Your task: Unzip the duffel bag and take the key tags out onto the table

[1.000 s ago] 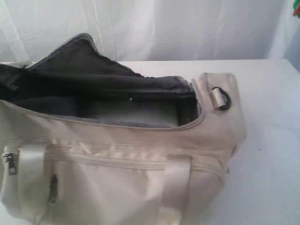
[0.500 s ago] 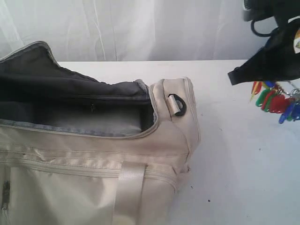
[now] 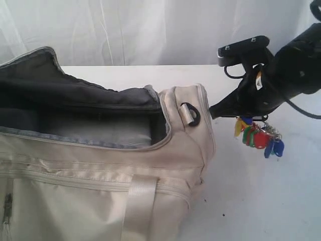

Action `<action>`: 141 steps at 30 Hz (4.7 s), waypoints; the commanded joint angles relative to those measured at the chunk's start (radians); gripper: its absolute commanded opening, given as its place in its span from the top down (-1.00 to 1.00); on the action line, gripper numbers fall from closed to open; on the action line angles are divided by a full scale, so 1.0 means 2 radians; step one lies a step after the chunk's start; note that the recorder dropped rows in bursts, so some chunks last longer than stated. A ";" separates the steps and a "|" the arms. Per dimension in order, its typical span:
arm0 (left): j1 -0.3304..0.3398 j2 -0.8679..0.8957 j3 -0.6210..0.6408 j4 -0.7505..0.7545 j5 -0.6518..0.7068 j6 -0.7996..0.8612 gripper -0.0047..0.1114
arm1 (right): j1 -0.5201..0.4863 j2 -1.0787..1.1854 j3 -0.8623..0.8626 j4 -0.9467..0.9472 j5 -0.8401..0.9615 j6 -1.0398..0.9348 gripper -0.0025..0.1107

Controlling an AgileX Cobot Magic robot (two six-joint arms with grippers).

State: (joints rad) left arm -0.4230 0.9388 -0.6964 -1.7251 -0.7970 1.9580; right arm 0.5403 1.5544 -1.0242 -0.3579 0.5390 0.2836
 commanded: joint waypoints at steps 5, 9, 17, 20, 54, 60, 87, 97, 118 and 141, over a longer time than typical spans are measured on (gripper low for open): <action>0.001 -0.011 -0.007 -0.010 0.027 0.050 0.92 | -0.002 0.033 0.001 0.013 -0.031 -0.005 0.89; 0.001 -0.011 -0.007 -0.010 0.054 0.053 0.92 | -0.002 0.049 0.001 0.013 -0.026 -0.005 0.63; 0.001 -0.016 -0.007 -0.010 0.069 0.054 0.91 | -0.002 0.040 0.001 0.012 -0.011 -0.005 0.11; 0.001 -0.019 -0.007 -0.010 0.069 0.054 0.74 | -0.002 0.015 0.001 0.012 -0.011 -0.004 0.11; 0.001 -0.325 0.012 -0.010 0.202 -0.081 0.92 | -0.002 -0.490 0.129 0.111 0.030 -0.052 0.12; 0.001 -0.368 0.093 -0.010 0.375 -0.151 0.92 | -0.002 -0.564 0.204 0.133 -0.029 -0.072 0.12; 0.001 -0.376 0.264 -0.010 0.438 -0.247 0.92 | -0.002 -0.607 0.344 0.138 0.011 -0.071 0.96; 0.001 -0.376 0.264 -0.010 0.436 -0.247 0.92 | -0.002 -0.607 0.344 0.138 0.010 -0.071 0.96; 0.001 -0.376 0.308 0.706 0.428 -0.885 0.92 | -0.002 -0.607 0.344 0.138 0.010 -0.071 0.96; 0.001 -0.393 0.348 0.871 0.436 -1.058 0.92 | -0.002 -0.607 0.344 0.137 0.010 -0.071 0.96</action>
State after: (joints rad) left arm -0.4211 0.1623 -0.0047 0.0127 0.0486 -0.1469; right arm 0.5403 0.3436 -0.3391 -0.0829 0.5656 0.1496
